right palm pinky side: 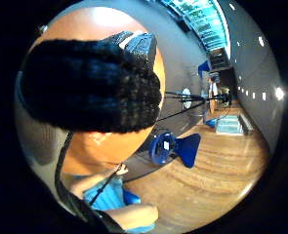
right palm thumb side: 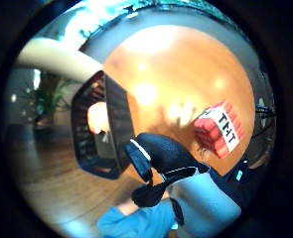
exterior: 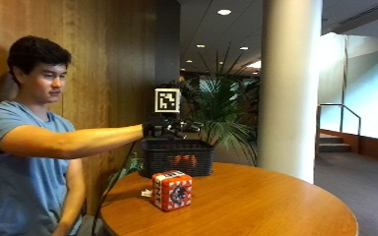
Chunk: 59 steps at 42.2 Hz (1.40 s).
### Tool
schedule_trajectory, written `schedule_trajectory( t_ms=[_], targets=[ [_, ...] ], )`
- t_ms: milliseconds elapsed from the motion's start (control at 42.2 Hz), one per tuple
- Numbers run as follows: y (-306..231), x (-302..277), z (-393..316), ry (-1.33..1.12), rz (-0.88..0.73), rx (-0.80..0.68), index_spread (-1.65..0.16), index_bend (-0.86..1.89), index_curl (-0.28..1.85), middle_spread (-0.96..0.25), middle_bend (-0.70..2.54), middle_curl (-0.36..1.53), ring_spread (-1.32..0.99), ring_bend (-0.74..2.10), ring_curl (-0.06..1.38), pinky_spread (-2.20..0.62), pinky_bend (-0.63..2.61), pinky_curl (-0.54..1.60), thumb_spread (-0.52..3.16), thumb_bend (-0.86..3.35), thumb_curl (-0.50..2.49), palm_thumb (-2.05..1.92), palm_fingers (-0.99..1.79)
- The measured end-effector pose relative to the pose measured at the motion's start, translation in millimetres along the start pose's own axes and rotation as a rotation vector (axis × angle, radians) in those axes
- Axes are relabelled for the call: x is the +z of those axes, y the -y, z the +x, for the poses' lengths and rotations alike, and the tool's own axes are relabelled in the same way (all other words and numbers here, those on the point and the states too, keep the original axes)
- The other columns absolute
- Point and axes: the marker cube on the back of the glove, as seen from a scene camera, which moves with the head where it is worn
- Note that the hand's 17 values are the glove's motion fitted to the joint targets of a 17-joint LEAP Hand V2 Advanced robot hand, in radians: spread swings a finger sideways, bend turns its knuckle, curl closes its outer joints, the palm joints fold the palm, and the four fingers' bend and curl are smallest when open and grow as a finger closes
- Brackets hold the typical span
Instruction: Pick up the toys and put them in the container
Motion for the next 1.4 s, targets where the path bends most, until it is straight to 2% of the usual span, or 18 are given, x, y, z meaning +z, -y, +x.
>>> schedule_trajectory(
  t_ms=[142, 261, 379, 545, 617, 735, 925, 1044, 1186, 1233, 1328, 1376, 1399],
  targets=[
    [-4.9, 33.6, 35.1, 0.021, -0.030, 0.054, -0.28, 0.05, 0.15, 0.13, 0.13, 0.32, 0.11, 0.25, 0.30, 0.10, 1.41, 0.37, 1.02, -0.06, 0.26, -0.06, -0.28],
    [-11.5, 71.9, 56.7, 0.012, -0.064, -0.015, -0.28, 0.05, 0.14, 0.13, 0.12, 0.30, 0.11, 0.23, 0.30, 0.10, 1.41, 0.37, 1.02, -0.06, 0.25, -0.06, -0.29],
    [-9.2, 106.2, 57.8, 0.078, -0.129, 0.130, -0.27, 0.04, 0.13, 0.13, 0.11, 0.28, 0.12, 0.22, 0.30, 0.10, 1.42, 0.37, 1.02, -0.06, 0.25, -0.06, -0.29],
    [-12.2, 148.3, 60.5, 0.044, -0.214, 0.110, -0.27, 0.04, 0.11, 0.13, 0.08, 0.24, 0.11, 0.20, 0.31, 0.11, 1.46, 0.37, 1.00, -0.06, 0.24, -0.07, -0.33],
    [-15.4, 159.9, 66.6, -0.002, -0.237, 0.055, -0.27, 0.04, 0.11, 0.12, 0.07, 0.23, 0.11, 0.19, 0.31, 0.10, 1.48, 0.37, 0.99, -0.06, 0.24, -0.06, -0.35],
    [-16.3, 168.4, 58.8, 0.059, -0.264, 0.141, -0.28, 0.06, 0.11, 0.12, 0.06, 0.20, 0.11, 0.15, 0.29, 0.11, 1.51, 0.38, 0.98, -0.06, 0.24, -0.06, -0.38],
    [-25.6, 190.6, 62.8, 0.181, -0.297, 0.133, -0.28, 0.07, 0.12, 0.11, 0.05, 0.16, 0.11, 0.17, 0.28, 0.10, 1.57, 0.39, 0.96, -0.04, 0.25, -0.03, -0.35],
    [-30.0, 204.2, 59.3, 0.136, -0.257, 0.137, -0.29, 0.07, 0.12, 0.11, 0.03, 0.14, 0.11, 0.23, 0.30, 0.07, 1.61, 0.39, 0.97, -0.02, 0.26, 0.00, -0.30],
    [-27.8, 205.5, 54.4, 0.034, -0.181, 0.128, -0.31, 0.05, 0.10, 0.12, 0.08, 0.12, 0.11, 0.55, 0.38, 0.04, 1.57, 0.38, 1.00, -0.01, 0.28, 0.05, -0.13],
    [-28.0, 204.9, 51.8, 0.019, -0.169, 0.120, -0.32, 0.04, 0.09, 0.13, 0.18, 0.14, 0.09, 0.74, 0.43, 0.01, 1.51, 0.37, 1.04, -0.02, 0.27, 0.04, 0.05],
    [-27.4, 201.9, 48.9, 0.037, -0.149, 0.108, -0.35, 0.11, 0.08, 0.11, 0.31, 0.19, 0.06, 0.85, 0.45, -0.05, 1.44, 0.33, 1.12, 0.01, 0.28, 0.07, 0.21],
    [-26.6, 201.0, 48.0, 0.055, -0.133, 0.105, -0.35, 0.09, 0.08, 0.11, 0.32, 0.20, 0.05, 0.87, 0.45, -0.06, 1.44, 0.33, 1.14, 0.00, 0.27, 0.07, 0.18],
    [-25.9, 200.6, 47.3, 0.066, -0.121, 0.105, -0.36, 0.16, 0.10, 0.10, 0.36, 0.22, 0.04, 0.89, 0.47, -0.09, 1.42, 0.33, 1.18, 0.03, 0.28, 0.11, 0.27]
  ],
)
